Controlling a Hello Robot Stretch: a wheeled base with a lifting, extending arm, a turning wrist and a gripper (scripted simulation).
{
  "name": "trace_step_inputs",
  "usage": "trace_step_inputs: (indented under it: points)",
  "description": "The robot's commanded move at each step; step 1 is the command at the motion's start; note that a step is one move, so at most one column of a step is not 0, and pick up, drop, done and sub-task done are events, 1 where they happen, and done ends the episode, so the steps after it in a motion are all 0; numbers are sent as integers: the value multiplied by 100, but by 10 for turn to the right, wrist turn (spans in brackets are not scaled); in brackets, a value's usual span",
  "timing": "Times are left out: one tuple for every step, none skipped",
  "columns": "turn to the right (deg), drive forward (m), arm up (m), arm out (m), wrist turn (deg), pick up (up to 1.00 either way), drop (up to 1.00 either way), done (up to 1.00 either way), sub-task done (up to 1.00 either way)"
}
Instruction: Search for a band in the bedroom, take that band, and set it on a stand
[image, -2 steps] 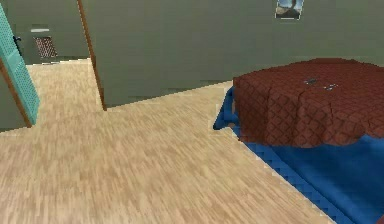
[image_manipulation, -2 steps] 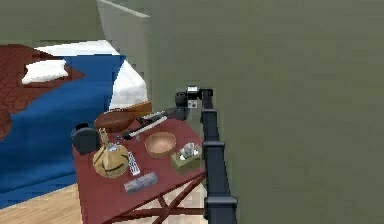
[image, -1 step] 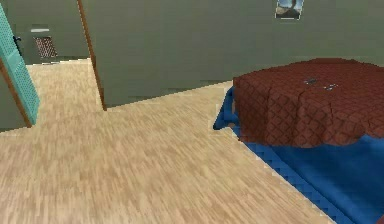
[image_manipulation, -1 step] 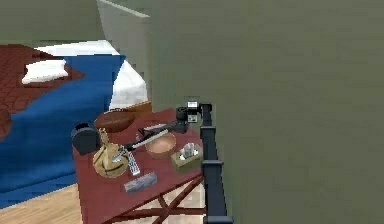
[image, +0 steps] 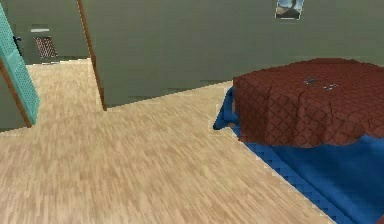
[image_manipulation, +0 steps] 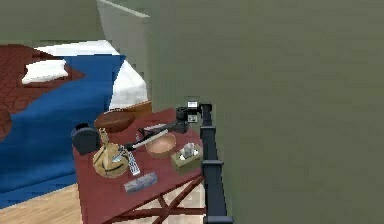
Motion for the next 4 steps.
trace_step_inputs:
  points:
    - [0, 0, 0, 0, 0, 0, 100, 0, 0]
    - [0, 0, 10, 0, 0, 0, 0, 0, 0]
    - [0, 0, 0, -8, 0, 0, 0, 0, 0]
    - [0, 0, 0, 0, 0, 0, 0, 100, 0]
